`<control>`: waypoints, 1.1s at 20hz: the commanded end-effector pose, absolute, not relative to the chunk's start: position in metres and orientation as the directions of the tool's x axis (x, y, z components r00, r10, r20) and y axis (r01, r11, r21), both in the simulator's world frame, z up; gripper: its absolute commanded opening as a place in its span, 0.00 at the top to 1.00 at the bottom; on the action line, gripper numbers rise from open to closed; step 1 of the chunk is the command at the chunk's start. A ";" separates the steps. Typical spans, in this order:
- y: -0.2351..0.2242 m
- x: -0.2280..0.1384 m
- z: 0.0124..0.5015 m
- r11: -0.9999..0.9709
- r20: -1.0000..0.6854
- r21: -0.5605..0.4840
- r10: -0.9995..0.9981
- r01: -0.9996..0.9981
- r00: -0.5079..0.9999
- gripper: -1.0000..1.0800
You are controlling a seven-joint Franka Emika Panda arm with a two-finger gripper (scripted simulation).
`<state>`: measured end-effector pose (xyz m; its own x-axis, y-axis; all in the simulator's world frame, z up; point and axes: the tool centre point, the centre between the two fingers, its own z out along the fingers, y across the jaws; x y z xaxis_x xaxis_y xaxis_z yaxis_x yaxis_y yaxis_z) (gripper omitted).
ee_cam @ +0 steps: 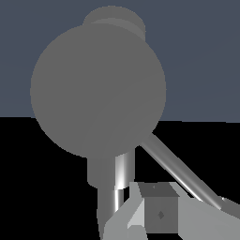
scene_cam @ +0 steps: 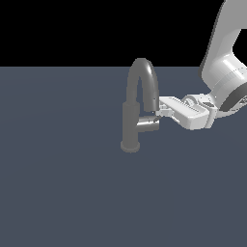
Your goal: Turn on the faucet by rotating a designated handle.
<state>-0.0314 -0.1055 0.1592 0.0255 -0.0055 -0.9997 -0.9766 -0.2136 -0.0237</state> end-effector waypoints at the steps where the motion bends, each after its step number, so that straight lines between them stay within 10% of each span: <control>1: -0.111 -0.048 0.147 -0.213 -1.000 -0.001 0.000 -0.977 0.001 1.00; 22: -0.111 -0.052 0.092 -0.221 -1.000 -0.026 0.004 -0.975 0.025 1.00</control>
<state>-0.0539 -0.1104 0.1049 0.0331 0.0117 -0.9994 -0.9727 -0.2296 -0.0349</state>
